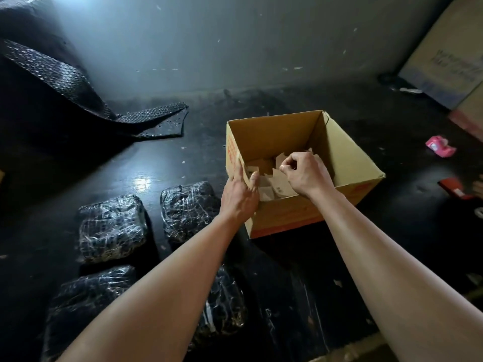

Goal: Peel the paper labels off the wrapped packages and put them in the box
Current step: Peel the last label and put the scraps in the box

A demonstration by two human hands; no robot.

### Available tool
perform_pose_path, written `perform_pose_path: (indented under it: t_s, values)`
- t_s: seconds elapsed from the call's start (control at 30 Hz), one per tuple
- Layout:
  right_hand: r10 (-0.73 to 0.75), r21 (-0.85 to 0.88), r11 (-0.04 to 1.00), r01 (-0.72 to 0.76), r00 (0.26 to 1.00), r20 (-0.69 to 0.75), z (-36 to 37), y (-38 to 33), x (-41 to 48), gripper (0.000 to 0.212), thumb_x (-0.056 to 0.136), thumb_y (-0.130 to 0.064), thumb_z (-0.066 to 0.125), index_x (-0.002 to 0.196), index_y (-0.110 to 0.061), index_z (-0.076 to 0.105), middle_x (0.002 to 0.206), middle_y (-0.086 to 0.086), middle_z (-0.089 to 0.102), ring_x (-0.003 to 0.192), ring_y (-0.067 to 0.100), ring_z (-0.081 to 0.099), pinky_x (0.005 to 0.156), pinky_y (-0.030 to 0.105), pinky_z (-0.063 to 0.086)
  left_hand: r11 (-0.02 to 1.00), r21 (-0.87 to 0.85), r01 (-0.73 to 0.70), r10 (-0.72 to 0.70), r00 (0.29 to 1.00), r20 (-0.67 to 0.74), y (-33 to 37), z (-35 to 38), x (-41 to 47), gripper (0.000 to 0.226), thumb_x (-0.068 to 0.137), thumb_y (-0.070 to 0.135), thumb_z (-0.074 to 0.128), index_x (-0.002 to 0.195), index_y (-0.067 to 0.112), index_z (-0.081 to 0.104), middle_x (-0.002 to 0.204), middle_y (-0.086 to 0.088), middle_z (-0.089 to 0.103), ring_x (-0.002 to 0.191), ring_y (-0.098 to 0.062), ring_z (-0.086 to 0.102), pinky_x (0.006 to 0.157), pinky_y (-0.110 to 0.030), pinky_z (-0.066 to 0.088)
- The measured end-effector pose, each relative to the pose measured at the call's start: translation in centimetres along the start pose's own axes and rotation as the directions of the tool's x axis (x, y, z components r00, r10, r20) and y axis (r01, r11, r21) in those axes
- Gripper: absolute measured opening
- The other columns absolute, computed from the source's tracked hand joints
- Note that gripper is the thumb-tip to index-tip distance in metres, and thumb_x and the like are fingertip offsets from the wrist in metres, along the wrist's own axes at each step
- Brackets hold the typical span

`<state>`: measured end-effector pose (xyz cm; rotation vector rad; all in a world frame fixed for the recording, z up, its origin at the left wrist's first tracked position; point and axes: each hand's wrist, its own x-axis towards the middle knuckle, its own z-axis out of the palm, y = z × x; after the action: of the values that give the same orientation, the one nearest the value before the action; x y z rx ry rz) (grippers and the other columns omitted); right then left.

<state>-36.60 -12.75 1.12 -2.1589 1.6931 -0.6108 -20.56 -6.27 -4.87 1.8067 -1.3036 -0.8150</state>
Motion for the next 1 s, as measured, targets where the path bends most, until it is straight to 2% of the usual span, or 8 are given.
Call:
perform_pose_path:
  t_s: [0.1,0.27,0.43,0.57,0.7,0.8,0.9,1.0]
  values:
    - [0.018,0.003,1.0,-0.018,0.999,0.031,0.8,1.4,1.3,0.011,0.096,-0.03,0.064,0.09,-0.024,0.071,0.093,-0.005,0.071,0.088,0.013,0.062,0.075,0.028,0.047,0.998,-0.066,-0.005,0.003,1.0,-0.026,-0.3,1.6,0.3,0.062,0.103,0.053,0.037,0.159,0.039,0.014,0.149,-0.013,0.052,0.132,-0.036,0.051,0.11,-0.049,0.042]
    - [-0.006,-0.019,1.0,0.008,0.992,0.127,2.0,2.6,3.0,0.013,0.095,-0.033,0.065,0.084,-0.027,0.066,0.093,-0.003,0.07,0.082,0.012,0.06,0.07,0.026,0.043,0.993,-0.117,-0.012,0.001,0.995,-0.096,-0.7,2.2,0.2,0.064,0.097,0.058,0.034,0.157,0.049,0.013,0.149,-0.007,0.054,0.129,-0.031,0.055,0.107,-0.052,0.045]
    - [-0.033,0.034,0.999,0.025,0.971,0.237,2.6,2.9,3.9,0.015,0.099,-0.028,0.059,0.094,-0.018,0.07,0.104,0.002,0.072,0.091,0.016,0.065,0.074,0.03,0.052,0.994,-0.106,-0.02,0.007,0.993,-0.115,-0.9,2.5,0.2,0.063,0.101,0.054,0.036,0.159,0.046,0.014,0.148,-0.007,0.054,0.131,-0.03,0.055,0.109,-0.047,0.044]
    - [0.003,0.076,0.997,-0.021,0.974,0.227,2.5,3.3,4.2,0.011,0.09,-0.016,0.071,0.081,-0.023,0.068,0.094,-0.002,0.071,0.088,0.014,0.066,0.064,0.024,0.05,0.991,-0.131,0.003,-0.018,0.994,-0.109,-1.0,2.4,0.1,0.067,0.095,0.061,0.033,0.158,0.048,0.013,0.15,-0.007,0.053,0.132,-0.028,0.053,0.11,-0.049,0.043]
    - [0.029,0.138,0.989,-0.06,0.976,0.215,2.2,3.4,4.3,0.012,0.08,-0.022,0.084,0.078,-0.023,0.072,0.088,-0.005,0.072,0.083,0.013,0.069,0.072,0.032,0.058,0.989,-0.147,0.006,-0.021,0.994,-0.103,-0.7,2.3,0.0,0.069,0.092,0.065,0.03,0.157,0.05,0.013,0.149,-0.006,0.054,0.131,-0.028,0.054,0.11,-0.051,0.044]
    - [0.009,0.152,0.988,-0.037,0.983,0.182,2.3,3.4,4.3,0.01,0.083,-0.031,0.081,0.081,-0.025,0.072,0.087,-0.006,0.072,0.079,0.011,0.067,0.068,0.029,0.055,0.99,-0.141,-0.003,-0.011,0.995,-0.098,-0.9,2.3,0.0,0.07,0.092,0.066,0.03,0.157,0.05,0.012,0.148,-0.006,0.055,0.131,-0.027,0.054,0.11,-0.052,0.043]
    - [-0.007,0.116,0.993,-0.017,0.98,0.201,2.5,3.6,4.4,0.008,0.093,-0.026,0.07,0.093,-0.023,0.077,0.096,-0.001,0.074,0.082,0.011,0.066,0.064,0.023,0.048,0.987,-0.159,0.01,-0.024,0.996,-0.09,-0.8,2.2,0.0,0.072,0.089,0.068,0.03,0.157,0.05,0.013,0.147,-0.006,0.056,0.131,-0.026,0.054,0.109,-0.052,0.044]
    - [0.0,0.099,0.995,-0.023,0.975,0.222,2.4,3.6,4.5,0.003,0.091,-0.024,0.073,0.092,-0.023,0.075,0.099,-0.003,0.073,0.085,0.012,0.066,0.068,0.026,0.053,0.984,-0.176,0.009,-0.025,0.996,-0.088,-0.7,2.2,0.0,0.073,0.087,0.071,0.03,0.156,0.052,0.014,0.148,-0.004,0.055,0.131,-0.025,0.054,0.108,-0.051,0.046]
